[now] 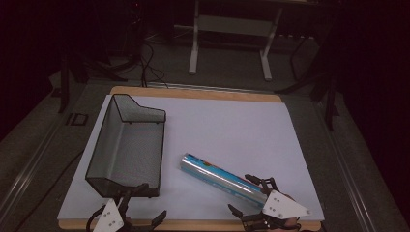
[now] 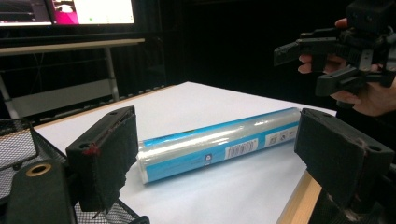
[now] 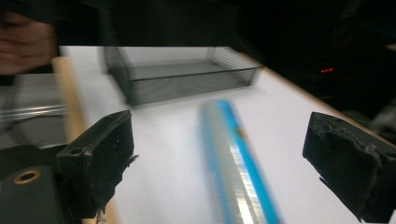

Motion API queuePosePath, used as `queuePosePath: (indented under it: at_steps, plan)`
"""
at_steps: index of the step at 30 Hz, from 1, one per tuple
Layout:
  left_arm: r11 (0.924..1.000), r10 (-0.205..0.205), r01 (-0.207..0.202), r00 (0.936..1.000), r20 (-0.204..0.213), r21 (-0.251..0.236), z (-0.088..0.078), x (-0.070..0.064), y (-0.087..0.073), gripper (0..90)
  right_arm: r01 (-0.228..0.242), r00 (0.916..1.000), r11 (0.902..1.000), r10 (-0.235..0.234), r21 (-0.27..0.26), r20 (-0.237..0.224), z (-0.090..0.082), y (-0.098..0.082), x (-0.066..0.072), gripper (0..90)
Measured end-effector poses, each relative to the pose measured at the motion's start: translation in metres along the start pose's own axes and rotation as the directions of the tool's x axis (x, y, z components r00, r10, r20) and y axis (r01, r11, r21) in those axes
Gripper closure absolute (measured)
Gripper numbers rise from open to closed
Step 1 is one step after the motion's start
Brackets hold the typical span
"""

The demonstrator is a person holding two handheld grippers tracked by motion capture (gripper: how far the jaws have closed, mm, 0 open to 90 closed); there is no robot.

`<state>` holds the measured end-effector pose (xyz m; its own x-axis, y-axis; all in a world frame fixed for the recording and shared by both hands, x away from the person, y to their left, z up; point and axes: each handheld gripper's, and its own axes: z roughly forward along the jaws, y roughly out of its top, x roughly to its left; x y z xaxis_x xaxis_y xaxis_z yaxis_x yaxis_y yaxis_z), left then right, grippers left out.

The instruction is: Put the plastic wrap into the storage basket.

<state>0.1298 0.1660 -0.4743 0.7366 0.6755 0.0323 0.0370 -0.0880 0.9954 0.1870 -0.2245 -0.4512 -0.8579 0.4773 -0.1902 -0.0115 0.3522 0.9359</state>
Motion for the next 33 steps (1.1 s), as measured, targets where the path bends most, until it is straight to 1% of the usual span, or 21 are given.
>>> queuePosePath:
  at_steps: [1,2,4,5,6,8,11,13,14,15,21,22,23,24,25,26,28,29,31,32,33]
  plan:
    - [1.0000,0.003,-0.003,1.0000,-0.002,-0.001,0.000,0.000,0.000,14.0,0.000,0.9999,1.0000,0.000,-0.001,0.011,0.002,0.002,0.000,8.6]
    - [1.0000,0.003,-0.003,1.0000,-0.002,0.000,0.000,0.000,0.000,14.0,-0.008,0.9999,0.9999,0.008,0.007,-0.013,0.004,0.003,-0.001,8.6]
    - [1.0000,0.004,-0.004,1.0000,0.000,0.000,0.000,0.000,0.000,14.0,-0.003,1.0000,0.9999,0.003,0.013,-0.007,0.007,0.006,-0.003,8.6]
    - [1.0000,0.003,-0.003,1.0000,0.001,0.000,0.000,-0.001,0.000,14.0,-0.005,0.9997,0.9996,0.006,0.029,-0.023,0.009,0.008,-0.004,8.6]
    - [1.0000,0.003,-0.003,1.0000,0.002,0.000,0.000,0.000,0.000,14.0,0.003,1.0000,0.9993,-0.003,0.037,-0.009,0.011,0.010,-0.005,8.6]
    - [1.0000,0.004,-0.004,1.0000,0.000,-0.002,0.000,-0.001,0.000,14.0,0.006,0.9995,0.9985,-0.005,0.054,-0.032,0.015,0.013,-0.010,8.7]
    - [1.0000,0.004,-0.004,1.0000,0.001,-0.004,0.000,-0.001,0.000,14.0,0.021,0.9993,0.9970,-0.018,0.075,-0.033,0.020,0.018,-0.018,8.8]
    - [1.0000,0.007,-0.007,1.0000,0.002,-0.003,0.000,-0.001,0.000,14.0,0.013,0.9984,0.9957,-0.008,0.092,-0.056,0.023,0.022,-0.024,9.3]
    - [1.0000,0.007,-0.007,1.0000,0.002,-0.003,0.000,-0.001,0.000,14.0,0.013,0.9984,0.9957,-0.008,0.092,-0.056,0.023,0.022,-0.024,9.3]
    - [1.0000,0.006,-0.006,1.0000,0.003,0.000,0.000,0.000,0.000,14.0,0.017,0.9968,0.9924,-0.007,0.122,-0.080,0.028,0.026,-0.029,12.5]
    - [1.0000,0.007,-0.007,1.0000,0.000,-0.003,-0.001,0.000,0.000,14.0,0.018,0.9947,0.9840,0.000,0.177,-0.103,0.042,0.030,-0.038,12.4]
    - [1.0000,0.007,-0.007,1.0000,0.000,-0.002,-0.001,0.000,0.000,14.0,0.010,0.9925,0.9780,0.016,0.209,-0.121,0.050,0.029,-0.042,12.5]
    - [1.0000,0.007,-0.007,1.0000,-0.001,-0.002,-0.001,0.000,0.000,14.0,0.010,0.9925,0.9780,0.016,0.209,-0.121,0.050,0.029,-0.042,12.5]
    - [1.0000,0.008,-0.008,1.0000,0.000,-0.001,-0.001,0.000,0.000,14.0,0.011,0.9903,0.9712,0.023,0.238,-0.137,0.058,0.027,-0.044,12.8]
    - [1.0000,0.007,-0.007,1.0000,0.001,-0.002,-0.001,0.000,0.000,14.0,0.011,0.9903,0.9712,0.023,0.238,-0.137,0.058,0.027,-0.044,12.8]
    - [1.0000,0.008,-0.008,1.0000,0.002,-0.002,-0.001,0.000,0.000,14.0,0.006,0.9866,0.9626,0.039,0.271,-0.158,0.065,0.024,-0.046,13.1]
    - [1.0000,0.008,-0.008,1.0000,0.000,-0.003,-0.001,0.000,0.000,14.0,0.006,0.9866,0.9626,0.039,0.271,-0.158,0.065,0.024,-0.046,13.1]
    - [1.0000,0.009,-0.009,1.0000,0.001,-0.001,-0.001,0.000,0.000,14.0,0.007,0.9842,0.9480,0.049,0.318,-0.170,0.076,0.019,-0.049,13.7]
    - [0.9999,0.011,-0.011,0.9999,-0.002,0.000,-0.001,0.000,0.000,14.0,0.007,0.9820,0.9400,0.058,0.341,-0.180,0.082,0.015,-0.051,14.2]
    - [0.9999,0.011,-0.011,0.9999,-0.002,0.000,-0.001,0.000,0.000,14.0,0.007,0.9820,0.9400,0.058,0.341,-0.180,0.082,0.015,-0.051,14.2]
    - [0.9999,0.015,-0.015,0.9999,-0.005,0.006,-0.001,0.000,-0.001,14.0,0.010,0.9815,0.9310,0.061,0.365,-0.182,0.088,0.011,-0.052,14.2]
